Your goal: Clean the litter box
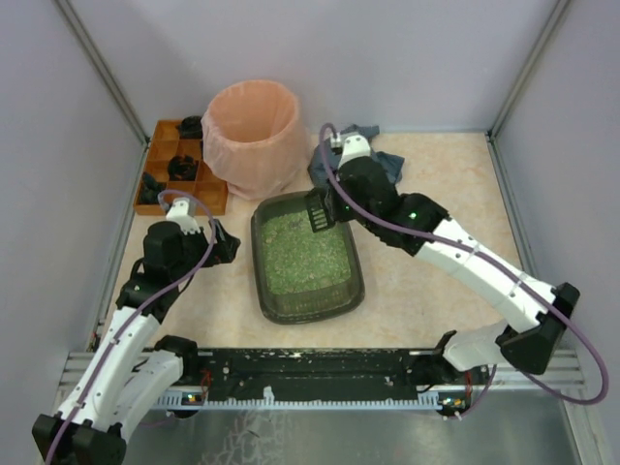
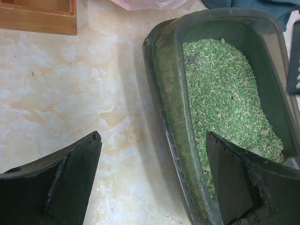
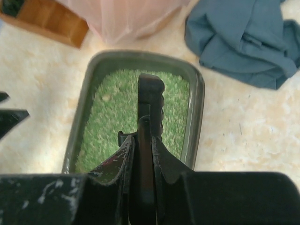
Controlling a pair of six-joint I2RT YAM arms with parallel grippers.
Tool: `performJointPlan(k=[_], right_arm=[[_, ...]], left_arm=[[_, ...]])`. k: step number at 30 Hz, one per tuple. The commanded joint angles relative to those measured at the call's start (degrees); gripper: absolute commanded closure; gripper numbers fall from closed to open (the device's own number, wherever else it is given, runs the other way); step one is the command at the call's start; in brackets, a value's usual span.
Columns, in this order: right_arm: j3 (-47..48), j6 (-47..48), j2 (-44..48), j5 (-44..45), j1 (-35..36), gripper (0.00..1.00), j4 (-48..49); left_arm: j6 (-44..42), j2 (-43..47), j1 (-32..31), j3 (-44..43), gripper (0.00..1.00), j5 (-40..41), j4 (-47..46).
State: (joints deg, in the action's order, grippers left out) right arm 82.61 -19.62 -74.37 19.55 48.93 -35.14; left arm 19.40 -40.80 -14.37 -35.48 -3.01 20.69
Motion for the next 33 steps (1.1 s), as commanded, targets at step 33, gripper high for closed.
performJointPlan(k=[33], right_arm=[[54.13,-9.78,-59.14,49.04,17.56,1.00,-48.55]], left_arm=[[10.25,-6.64,5.56,-2.48,0.02,12.19,8.40]])
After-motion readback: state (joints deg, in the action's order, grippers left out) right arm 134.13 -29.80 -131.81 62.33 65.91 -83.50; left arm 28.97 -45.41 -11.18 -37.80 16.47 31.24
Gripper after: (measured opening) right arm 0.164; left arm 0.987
